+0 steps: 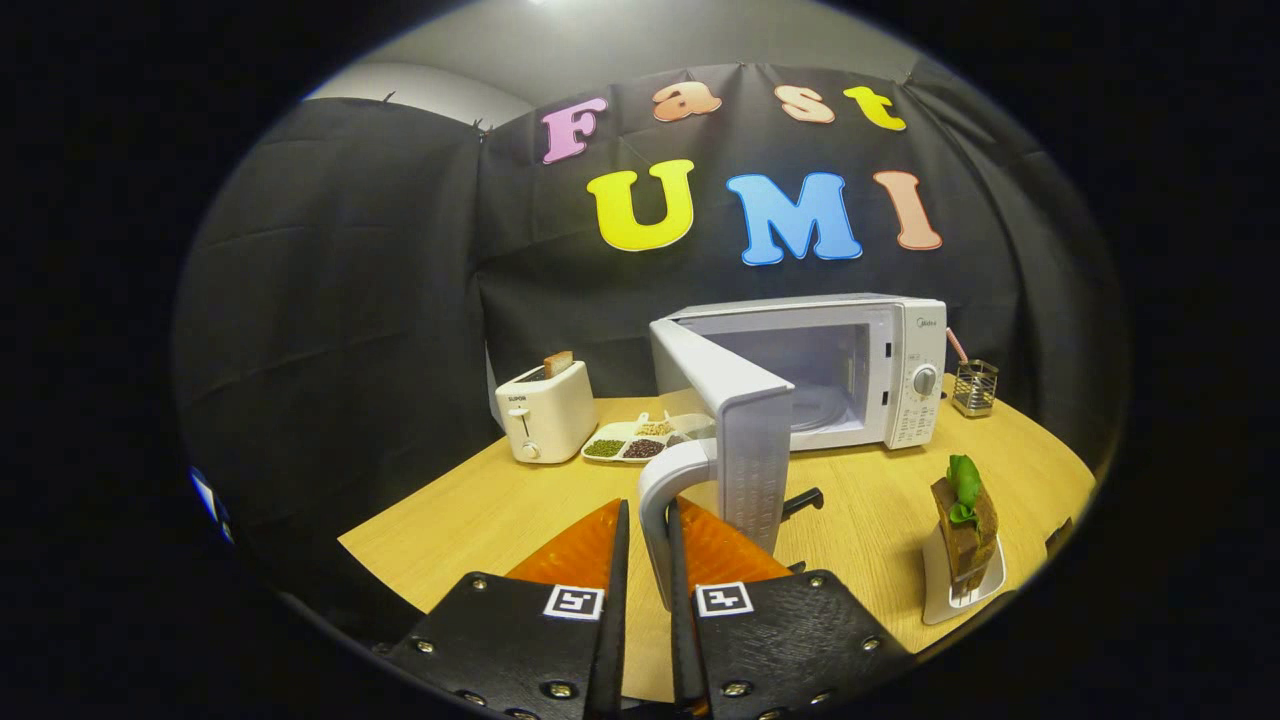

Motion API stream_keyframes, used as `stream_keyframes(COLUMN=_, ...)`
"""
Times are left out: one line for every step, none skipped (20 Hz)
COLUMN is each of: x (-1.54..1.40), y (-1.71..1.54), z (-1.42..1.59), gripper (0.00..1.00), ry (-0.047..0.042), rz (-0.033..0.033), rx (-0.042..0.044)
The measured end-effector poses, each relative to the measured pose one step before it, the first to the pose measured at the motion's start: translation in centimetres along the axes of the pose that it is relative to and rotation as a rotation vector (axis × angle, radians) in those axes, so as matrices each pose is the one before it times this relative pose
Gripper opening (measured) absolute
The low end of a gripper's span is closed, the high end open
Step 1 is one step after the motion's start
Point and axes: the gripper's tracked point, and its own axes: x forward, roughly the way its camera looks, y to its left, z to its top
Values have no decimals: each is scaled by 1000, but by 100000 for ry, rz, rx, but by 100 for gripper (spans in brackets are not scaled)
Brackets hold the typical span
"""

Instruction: Open the microwave, put the food inside, and close the microwave door.

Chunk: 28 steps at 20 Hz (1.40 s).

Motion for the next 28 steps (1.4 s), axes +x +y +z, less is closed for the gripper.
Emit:
stream_keyframes(x=23, y=716, z=-133, gripper=20, ry=450, rz=1816, rx=399)
stream_keyframes(x=151, y=643, z=-277, gripper=21, ry=511, rz=1322, rx=-296)
stream_keyframes(x=9, y=513, z=8, gripper=21, ry=-203, rz=374, rx=-878)
stream_keyframes(x=-91, y=282, z=-39, gripper=21, ry=-283, rz=-147, rx=-752)
stream_keyframes(x=207, y=392, z=59, gripper=21, ry=-381, rz=-272, rx=-752)
stream_keyframes(x=22, y=484, z=-40, gripper=22, ry=-65, rz=215, rx=-411)
stream_keyframes(x=56, y=211, z=-170, gripper=22, ry=-114, rz=584, rx=-349)
stream_keyframes(x=181, y=867, z=-104, gripper=22, ry=143, rz=447, rx=-284)
stream_keyframes(x=113, y=706, z=-67, gripper=22, ry=-175, rz=796, rx=545)
stream_keyframes(x=107, y=712, z=-43, gripper=22, ry=185, rz=861, rx=531)
stream_keyframes(x=139, y=674, z=4, gripper=22, ry=-309, rz=581, rx=-179)
stream_keyframes(x=212, y=555, z=0, gripper=22, ry=-51, rz=296, rx=-164)
stream_keyframes(x=218, y=709, z=-7, gripper=22, ry=-624, rz=695, rx=-117)
stream_keyframes(x=277, y=823, z=-176, gripper=22, ry=157, rz=1001, rx=-290)
stream_keyframes(x=315, y=805, z=12, gripper=21, ry=-12, rz=1342, rx=-233)
stream_keyframes(x=311, y=760, z=-127, gripper=22, ry=141, rz=1316, rx=-292)
stream_keyframes(x=297, y=688, z=39, gripper=22, ry=171, rz=1198, rx=-548)
stream_keyframes(x=309, y=787, z=19, gripper=22, ry=-341, rz=1969, rx=-717)
stream_keyframes(x=148, y=716, z=127, gripper=22, ry=-557, rz=2310, rx=-947)
stream_keyframes(x=-59, y=431, z=83, gripper=23, ry=-657, rz=1779, rx=-649)
stream_keyframes(x=-348, y=361, z=355, gripper=23, ry=-1375, rz=2279, rx=-151)
stream_keyframes(x=-534, y=346, z=444, gripper=24, ry=-1713, rz=1988, rx=-378)
stream_keyframes(x=-578, y=83, z=474, gripper=27, ry=-1109, rz=1337, rx=-644)
stream_keyframes(x=-872, y=-203, z=525, gripper=33, ry=-1467, rz=1214, rx=-789)
stream_keyframes(x=-700, y=-310, z=630, gripper=37, ry=-1044, rz=685, rx=-1009)
stream_keyframes(x=-794, y=-417, z=565, gripper=42, ry=-1122, rz=677, rx=-781)
stream_keyframes(x=-992, y=-573, z=680, gripper=42, ry=-723, rz=434, rx=-35)
stream_keyframes(x=-824, y=-460, z=566, gripper=49, ry=-962, rz=1209, rx=152)
